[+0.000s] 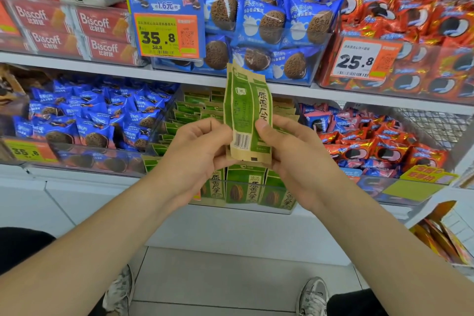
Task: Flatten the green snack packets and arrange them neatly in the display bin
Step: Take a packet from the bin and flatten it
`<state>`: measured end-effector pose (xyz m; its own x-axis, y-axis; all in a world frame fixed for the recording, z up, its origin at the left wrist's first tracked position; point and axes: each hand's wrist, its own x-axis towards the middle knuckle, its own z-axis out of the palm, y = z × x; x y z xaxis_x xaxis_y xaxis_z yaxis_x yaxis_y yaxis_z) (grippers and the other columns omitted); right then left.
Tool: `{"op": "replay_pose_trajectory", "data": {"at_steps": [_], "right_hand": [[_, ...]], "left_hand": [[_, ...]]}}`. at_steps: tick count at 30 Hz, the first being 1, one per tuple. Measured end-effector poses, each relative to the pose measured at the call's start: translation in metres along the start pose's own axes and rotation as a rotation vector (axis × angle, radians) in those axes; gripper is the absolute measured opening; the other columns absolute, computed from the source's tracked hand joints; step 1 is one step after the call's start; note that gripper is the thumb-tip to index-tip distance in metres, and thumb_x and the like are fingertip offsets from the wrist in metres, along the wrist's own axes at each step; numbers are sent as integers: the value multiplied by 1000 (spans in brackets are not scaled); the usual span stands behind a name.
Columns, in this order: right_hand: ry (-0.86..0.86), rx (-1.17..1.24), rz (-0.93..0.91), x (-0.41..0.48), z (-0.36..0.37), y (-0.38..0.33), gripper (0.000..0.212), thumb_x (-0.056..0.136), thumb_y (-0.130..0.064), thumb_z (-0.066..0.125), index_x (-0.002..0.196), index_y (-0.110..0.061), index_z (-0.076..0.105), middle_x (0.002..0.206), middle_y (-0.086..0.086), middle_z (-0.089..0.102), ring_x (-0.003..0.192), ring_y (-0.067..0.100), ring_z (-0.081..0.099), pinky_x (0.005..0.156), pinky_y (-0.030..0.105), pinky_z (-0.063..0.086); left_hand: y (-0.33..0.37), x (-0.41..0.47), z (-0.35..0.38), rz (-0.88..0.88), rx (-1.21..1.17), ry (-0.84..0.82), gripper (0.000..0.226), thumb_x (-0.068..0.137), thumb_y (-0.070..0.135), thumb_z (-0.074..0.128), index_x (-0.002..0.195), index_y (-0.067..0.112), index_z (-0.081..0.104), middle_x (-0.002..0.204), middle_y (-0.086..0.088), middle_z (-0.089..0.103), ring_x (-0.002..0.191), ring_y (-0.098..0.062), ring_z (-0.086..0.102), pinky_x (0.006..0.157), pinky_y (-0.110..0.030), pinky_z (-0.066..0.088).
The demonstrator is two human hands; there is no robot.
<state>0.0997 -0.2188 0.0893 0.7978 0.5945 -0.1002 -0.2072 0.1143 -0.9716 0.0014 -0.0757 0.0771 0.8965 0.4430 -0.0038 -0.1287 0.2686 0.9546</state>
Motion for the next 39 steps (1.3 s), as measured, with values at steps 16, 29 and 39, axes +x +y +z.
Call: {"op": "replay_pose_trajectory", "data": {"at_steps": [16,29,39], "right_hand": [[-35,-7,-46,-7,3,10,18,106,-15,62,109,-7,77,105,12,81,91,25,76,76,32,64],[56,-108,-207,-13,1,2,14,101,-9,69,102,1,78,91,18,80,73,24,77,61,31,62],[-378,-522,1,-15,-18,-17,9,96,-15,77,97,-8,82,87,12,81,75,21,73,63,27,57]], "left_hand": [[-12,8,-6,106,192,142,14,103,19,69,114,19,61,106,-8,80,102,-28,78,96,-56,61],[-6,4,-7,36,119,-244,46,95,17,68,140,10,58,118,-16,77,106,-32,77,80,-34,65],[3,12,-10,81,95,-17,51,94,47,67,117,2,61,98,-11,73,85,-23,74,76,-37,61]]}}
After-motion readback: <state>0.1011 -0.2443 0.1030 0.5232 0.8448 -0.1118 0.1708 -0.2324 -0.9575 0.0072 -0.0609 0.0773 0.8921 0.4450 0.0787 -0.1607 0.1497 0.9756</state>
